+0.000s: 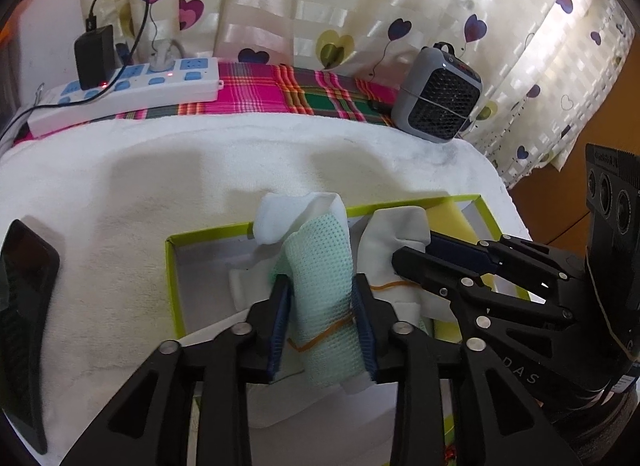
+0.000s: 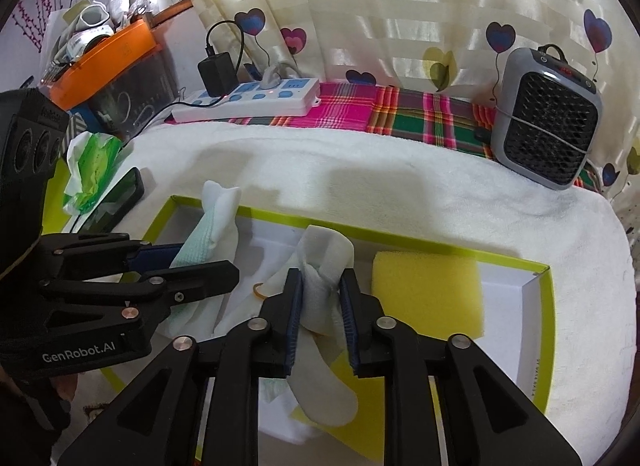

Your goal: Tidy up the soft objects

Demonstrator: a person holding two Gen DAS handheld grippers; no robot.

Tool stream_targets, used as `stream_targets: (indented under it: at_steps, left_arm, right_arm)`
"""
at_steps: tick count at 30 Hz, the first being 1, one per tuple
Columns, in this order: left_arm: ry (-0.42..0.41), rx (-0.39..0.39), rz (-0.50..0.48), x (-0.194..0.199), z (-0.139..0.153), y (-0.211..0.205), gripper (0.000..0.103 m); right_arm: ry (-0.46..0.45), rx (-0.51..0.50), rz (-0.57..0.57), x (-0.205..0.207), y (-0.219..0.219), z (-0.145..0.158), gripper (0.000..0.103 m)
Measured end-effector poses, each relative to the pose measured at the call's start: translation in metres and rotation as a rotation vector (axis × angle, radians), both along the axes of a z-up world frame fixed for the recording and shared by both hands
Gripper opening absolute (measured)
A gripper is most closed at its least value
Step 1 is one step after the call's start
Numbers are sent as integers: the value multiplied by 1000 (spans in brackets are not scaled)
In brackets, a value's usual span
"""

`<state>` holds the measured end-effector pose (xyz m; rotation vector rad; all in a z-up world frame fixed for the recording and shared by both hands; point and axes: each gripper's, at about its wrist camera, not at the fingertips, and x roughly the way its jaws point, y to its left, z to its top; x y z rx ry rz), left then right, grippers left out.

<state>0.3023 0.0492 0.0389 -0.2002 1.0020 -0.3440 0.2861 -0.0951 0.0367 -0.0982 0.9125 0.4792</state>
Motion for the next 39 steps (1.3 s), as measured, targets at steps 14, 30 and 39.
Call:
stream_targets:
  at_steps: [14,30,39]
  left_arm:
    - [-22,-21,42,-14,14,6,47]
    - [-51,21,75,-47,31,4,47]
    - [-101,92,96,-71,41,0,47]
  right_arm:
    - [-28,20,-47,-11,-7,11,52]
    - [-54,18,-93,-41,-22,26,52]
    - [-54,41,-114,-59,-31,28,52]
